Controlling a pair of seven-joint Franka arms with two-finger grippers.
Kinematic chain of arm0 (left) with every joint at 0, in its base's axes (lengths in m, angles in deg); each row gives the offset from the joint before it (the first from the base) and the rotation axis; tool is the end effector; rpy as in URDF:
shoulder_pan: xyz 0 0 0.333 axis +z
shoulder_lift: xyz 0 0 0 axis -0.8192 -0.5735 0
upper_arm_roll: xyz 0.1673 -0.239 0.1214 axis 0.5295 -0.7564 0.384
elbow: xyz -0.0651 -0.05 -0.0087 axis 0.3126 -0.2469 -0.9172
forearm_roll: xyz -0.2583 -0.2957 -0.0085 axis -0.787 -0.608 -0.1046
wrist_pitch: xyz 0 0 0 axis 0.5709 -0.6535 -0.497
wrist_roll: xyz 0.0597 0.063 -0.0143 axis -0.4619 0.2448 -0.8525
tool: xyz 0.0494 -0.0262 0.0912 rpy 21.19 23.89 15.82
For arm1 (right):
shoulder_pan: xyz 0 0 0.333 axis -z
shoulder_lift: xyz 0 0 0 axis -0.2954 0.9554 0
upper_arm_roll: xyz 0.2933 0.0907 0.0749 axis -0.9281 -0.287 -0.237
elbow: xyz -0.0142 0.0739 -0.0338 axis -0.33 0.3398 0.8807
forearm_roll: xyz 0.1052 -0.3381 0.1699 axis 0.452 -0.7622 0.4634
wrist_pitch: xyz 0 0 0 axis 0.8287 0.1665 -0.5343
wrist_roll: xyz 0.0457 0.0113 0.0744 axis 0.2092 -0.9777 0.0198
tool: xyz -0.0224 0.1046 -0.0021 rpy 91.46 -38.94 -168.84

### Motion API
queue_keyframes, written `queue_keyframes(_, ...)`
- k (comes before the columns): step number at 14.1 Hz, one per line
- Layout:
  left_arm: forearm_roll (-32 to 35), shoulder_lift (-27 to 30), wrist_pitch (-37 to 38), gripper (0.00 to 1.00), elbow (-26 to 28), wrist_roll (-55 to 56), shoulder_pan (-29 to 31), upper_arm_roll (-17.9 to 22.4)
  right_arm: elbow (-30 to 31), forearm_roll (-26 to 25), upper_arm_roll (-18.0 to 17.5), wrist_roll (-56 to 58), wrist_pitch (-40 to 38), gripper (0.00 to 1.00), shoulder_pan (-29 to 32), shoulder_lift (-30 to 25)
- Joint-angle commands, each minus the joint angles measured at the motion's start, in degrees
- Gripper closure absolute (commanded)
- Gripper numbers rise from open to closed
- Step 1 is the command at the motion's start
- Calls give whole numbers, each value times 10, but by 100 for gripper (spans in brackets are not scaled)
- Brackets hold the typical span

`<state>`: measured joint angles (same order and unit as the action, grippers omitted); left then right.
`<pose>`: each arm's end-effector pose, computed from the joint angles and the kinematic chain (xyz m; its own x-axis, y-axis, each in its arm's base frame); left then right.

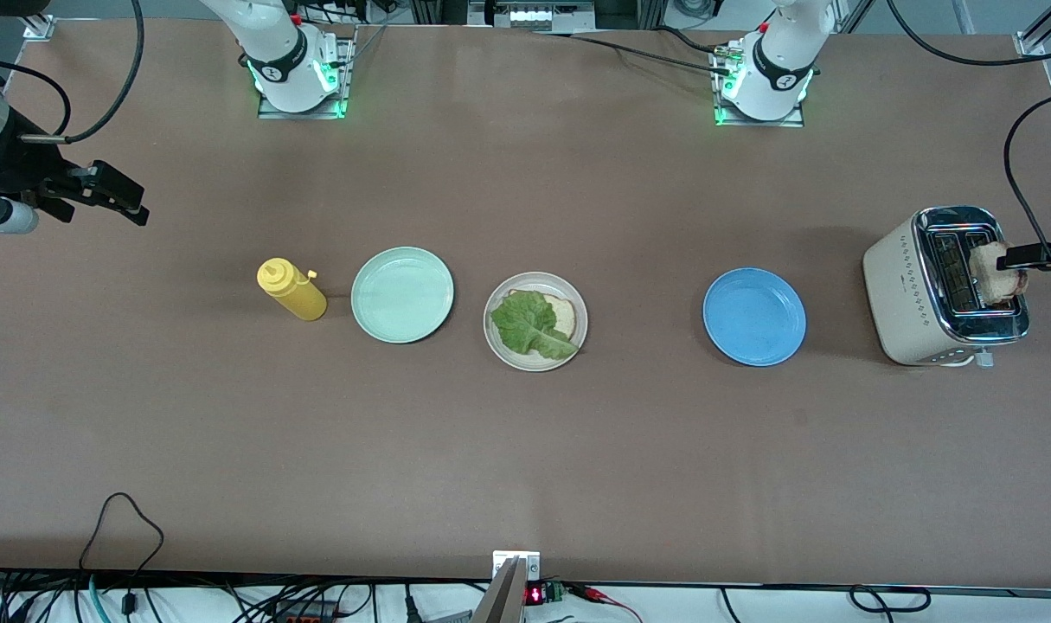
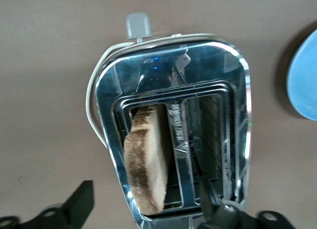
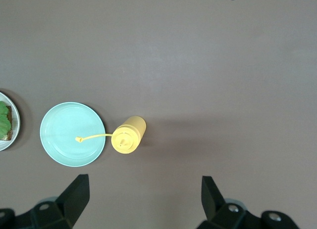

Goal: Make sandwich in beige plate with both arms
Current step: 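Lower the left gripper onto the toast slice in the toaster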

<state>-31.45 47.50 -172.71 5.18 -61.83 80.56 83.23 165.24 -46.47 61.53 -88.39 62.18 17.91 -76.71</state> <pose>0.5623 0.2768 0.3898 0.9594 -0.0986 -0.2642 -0.0905 -0.9950 0.0428 0.5574 0.0274 0.6073 0.9990 -0.0396 0.0202 -0.0395 -0.9992 -0.0030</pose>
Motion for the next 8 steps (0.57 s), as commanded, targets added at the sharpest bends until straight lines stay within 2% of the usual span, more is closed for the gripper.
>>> queue_keyframes(1, 1, -13, -27, 40, 3, -21, 21, -9, -10, 1, -5, -1, -1, 0, 9, 5)
queue_keyframes(2, 1, -20, -28, 50, 4, -20, 24, -9, -10, 2, -5, -2, -1, 0, 9, 5)
queue_keyframes(4, -7, -22, -26, 78, 4, -15, 23, -10, -11, 2, -4, -2, 0, 0, 11, 5)
queue_keyframes(8, -12, -16, 12, 100, -5, -11, 23, -14, -11, 3, -5, -1, 4, 0, 16, 5)
